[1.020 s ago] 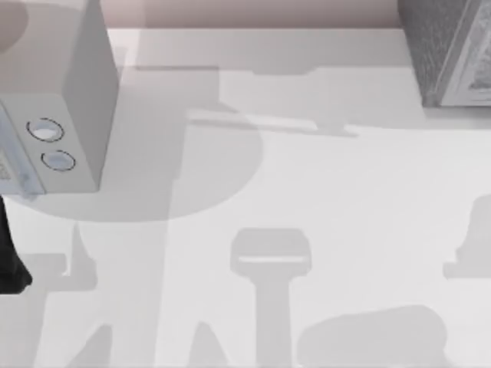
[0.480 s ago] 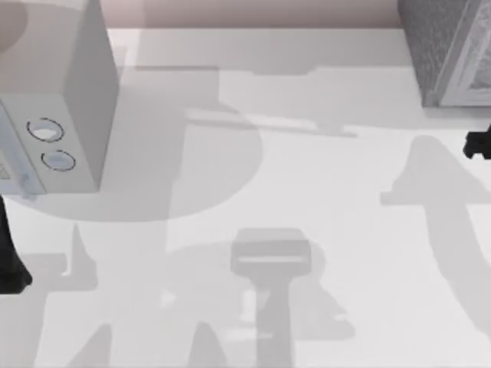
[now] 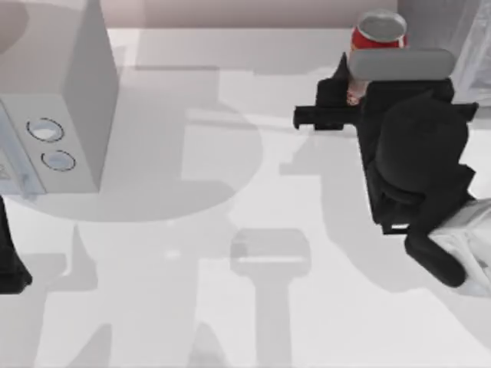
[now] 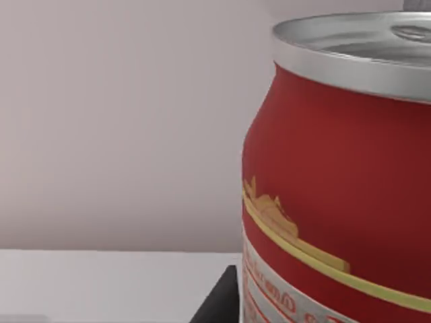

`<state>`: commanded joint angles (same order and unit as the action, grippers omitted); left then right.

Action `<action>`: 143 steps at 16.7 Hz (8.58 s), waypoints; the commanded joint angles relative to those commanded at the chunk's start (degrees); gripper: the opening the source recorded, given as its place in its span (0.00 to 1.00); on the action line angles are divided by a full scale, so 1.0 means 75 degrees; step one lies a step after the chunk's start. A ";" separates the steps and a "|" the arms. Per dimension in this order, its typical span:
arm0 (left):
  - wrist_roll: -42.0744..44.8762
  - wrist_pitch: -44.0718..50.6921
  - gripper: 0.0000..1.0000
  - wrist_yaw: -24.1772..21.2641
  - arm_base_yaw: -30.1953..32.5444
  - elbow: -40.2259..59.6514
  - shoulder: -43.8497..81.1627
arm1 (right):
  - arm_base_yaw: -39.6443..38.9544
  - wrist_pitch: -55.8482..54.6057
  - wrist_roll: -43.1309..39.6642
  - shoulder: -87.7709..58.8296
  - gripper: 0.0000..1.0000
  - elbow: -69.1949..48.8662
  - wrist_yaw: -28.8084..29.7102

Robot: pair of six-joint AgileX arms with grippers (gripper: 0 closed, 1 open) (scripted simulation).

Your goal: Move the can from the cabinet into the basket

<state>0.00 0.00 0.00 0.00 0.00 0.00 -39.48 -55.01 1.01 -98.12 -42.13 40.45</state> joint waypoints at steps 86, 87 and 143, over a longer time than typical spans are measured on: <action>0.0000 0.0000 1.00 0.0000 0.0000 0.0000 0.0000 | -0.3392 -0.4056 0.0102 -0.5523 1.00 -0.1404 0.3470; 0.0000 0.0000 1.00 0.0000 0.0000 0.0000 0.0000 | -0.3346 -0.4146 0.0110 -0.5489 1.00 -0.1302 0.3441; 0.0000 0.0000 1.00 0.0000 0.0000 0.0000 0.0000 | 0.8240 0.3794 -0.0005 0.8691 1.00 0.4528 -0.8334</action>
<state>0.00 0.00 0.00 0.00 0.00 0.00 22.32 -26.55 0.97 -32.94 -8.18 -22.05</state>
